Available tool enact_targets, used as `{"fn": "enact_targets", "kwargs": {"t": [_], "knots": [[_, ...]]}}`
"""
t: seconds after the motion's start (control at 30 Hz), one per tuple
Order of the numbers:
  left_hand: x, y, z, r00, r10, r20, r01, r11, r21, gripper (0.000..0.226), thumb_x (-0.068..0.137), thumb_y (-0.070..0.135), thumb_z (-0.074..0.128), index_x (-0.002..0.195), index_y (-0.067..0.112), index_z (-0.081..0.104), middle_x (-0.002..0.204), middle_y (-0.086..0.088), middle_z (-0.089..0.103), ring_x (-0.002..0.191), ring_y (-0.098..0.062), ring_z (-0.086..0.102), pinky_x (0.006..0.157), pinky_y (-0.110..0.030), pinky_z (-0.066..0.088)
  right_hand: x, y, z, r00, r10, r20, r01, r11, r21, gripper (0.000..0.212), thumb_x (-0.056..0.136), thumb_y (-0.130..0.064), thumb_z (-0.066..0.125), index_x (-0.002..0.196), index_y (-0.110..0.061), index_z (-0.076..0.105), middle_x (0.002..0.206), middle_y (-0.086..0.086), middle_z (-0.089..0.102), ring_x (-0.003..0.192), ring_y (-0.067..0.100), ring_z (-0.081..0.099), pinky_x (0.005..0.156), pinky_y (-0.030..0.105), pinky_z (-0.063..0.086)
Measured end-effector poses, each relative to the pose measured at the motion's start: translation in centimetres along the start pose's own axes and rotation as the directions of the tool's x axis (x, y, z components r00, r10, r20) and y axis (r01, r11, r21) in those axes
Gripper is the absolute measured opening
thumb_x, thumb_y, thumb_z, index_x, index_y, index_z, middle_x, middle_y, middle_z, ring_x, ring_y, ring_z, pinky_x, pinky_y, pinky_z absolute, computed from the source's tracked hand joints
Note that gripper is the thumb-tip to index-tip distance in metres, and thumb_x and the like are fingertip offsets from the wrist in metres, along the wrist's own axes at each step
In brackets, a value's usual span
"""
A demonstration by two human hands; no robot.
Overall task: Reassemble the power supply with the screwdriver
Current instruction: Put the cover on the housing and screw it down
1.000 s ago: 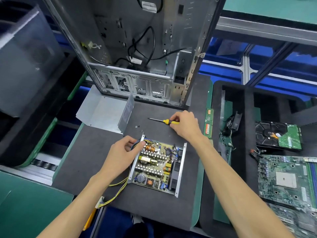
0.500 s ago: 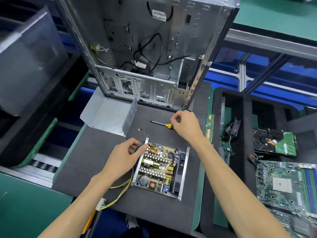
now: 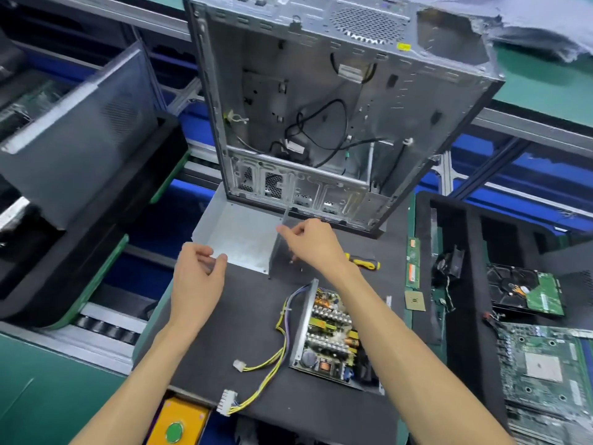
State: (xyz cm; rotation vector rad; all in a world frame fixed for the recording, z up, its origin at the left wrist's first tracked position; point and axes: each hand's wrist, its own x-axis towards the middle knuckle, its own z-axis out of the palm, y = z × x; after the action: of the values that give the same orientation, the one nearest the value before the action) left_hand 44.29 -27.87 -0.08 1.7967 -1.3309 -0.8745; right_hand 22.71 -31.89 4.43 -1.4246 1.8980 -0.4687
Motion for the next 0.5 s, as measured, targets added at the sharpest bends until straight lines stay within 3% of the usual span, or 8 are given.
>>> {"fn": "enact_targets", "kwargs": {"t": [0.07, 0.17, 0.23, 0.3, 0.4, 0.5], "knots": [[0.9, -0.6, -0.9, 0.999, -0.046, 0.009, 0.046, 0.999, -0.029, 0.02, 0.096, 0.028, 0.065, 0.108, 0.02, 0.051, 0.096, 0.008, 0.06, 0.086, -0.004, 0.058, 0.071, -0.023, 0.041, 0.3, -0.9, 1.3, 0.999, 0.048, 0.017, -0.049, 0.999, 0.01, 0.056, 0.097, -0.049, 0.06, 0.059, -0.008, 0.063, 0.06, 0.01, 0.072, 0.059, 0.022, 0.072, 0.068, 0.037, 0.061], [1.6, -1.4, -1.8, 0.993, -0.105, 0.051, 0.108, 0.991, -0.073, 0.018, 0.098, 0.031, 0.062, 0.11, 0.02, 0.055, 0.098, 0.011, 0.061, 0.092, -0.002, 0.059, 0.072, -0.02, 0.042, 0.7, -1.8, 2.5, 0.995, 0.097, 0.008, -0.097, 0.995, -0.01, 0.039, 0.095, -0.036, 0.063, 0.066, -0.01, 0.058, 0.074, 0.014, 0.074, 0.071, 0.032, 0.074, 0.078, 0.045, 0.061], [2.1, -1.8, -2.2, 0.986, -0.151, 0.075, 0.158, 0.982, -0.105, 0.016, 0.1, 0.034, 0.058, 0.108, 0.02, 0.058, 0.098, 0.009, 0.064, 0.094, -0.008, 0.061, 0.077, -0.024, 0.047, 0.8, -2.1, 2.7, 0.991, 0.129, -0.021, -0.129, 0.991, 0.026, 0.036, 0.092, -0.027, 0.065, 0.064, -0.009, 0.054, 0.072, 0.013, 0.066, 0.076, 0.036, 0.073, 0.079, 0.048, 0.06], [2.7, -2.3, -2.6, 0.96, -0.251, 0.122, 0.272, 0.939, -0.211, 0.023, 0.103, 0.037, 0.052, 0.104, 0.017, 0.063, 0.099, 0.001, 0.068, 0.088, -0.014, 0.064, 0.079, -0.034, 0.053, 0.8, -2.2, 2.9, 0.99, 0.132, -0.052, -0.131, 0.991, 0.02, 0.034, 0.09, -0.023, 0.065, 0.063, -0.008, 0.052, 0.065, 0.012, 0.058, 0.07, 0.031, 0.07, 0.074, 0.045, 0.057], [3.7, -2.6, -3.5, 0.888, -0.41, 0.206, 0.459, 0.806, -0.373, 0.036, 0.105, 0.04, 0.044, 0.1, 0.014, 0.069, 0.096, -0.006, 0.073, 0.084, -0.019, 0.067, 0.071, -0.034, 0.055, 0.6, -2.2, 3.2, 0.988, 0.132, -0.083, -0.131, 0.991, 0.015, 0.03, 0.087, -0.018, 0.063, 0.062, -0.009, 0.051, 0.06, 0.009, 0.053, 0.061, 0.024, 0.054, 0.06, 0.035, 0.048], [4.1, -3.3, -4.0, 0.884, -0.431, 0.181, 0.466, 0.784, -0.411, 0.035, 0.104, 0.043, 0.042, 0.102, 0.017, 0.067, 0.099, -0.006, 0.073, 0.086, -0.018, 0.068, 0.074, -0.035, 0.054, 0.2, -2.2, 3.4, 0.985, 0.151, -0.087, -0.136, 0.979, 0.155, 0.033, 0.085, -0.012, 0.062, 0.056, -0.012, 0.046, 0.05, -0.006, 0.044, 0.052, 0.012, 0.037, 0.049, 0.026, 0.032]]}}
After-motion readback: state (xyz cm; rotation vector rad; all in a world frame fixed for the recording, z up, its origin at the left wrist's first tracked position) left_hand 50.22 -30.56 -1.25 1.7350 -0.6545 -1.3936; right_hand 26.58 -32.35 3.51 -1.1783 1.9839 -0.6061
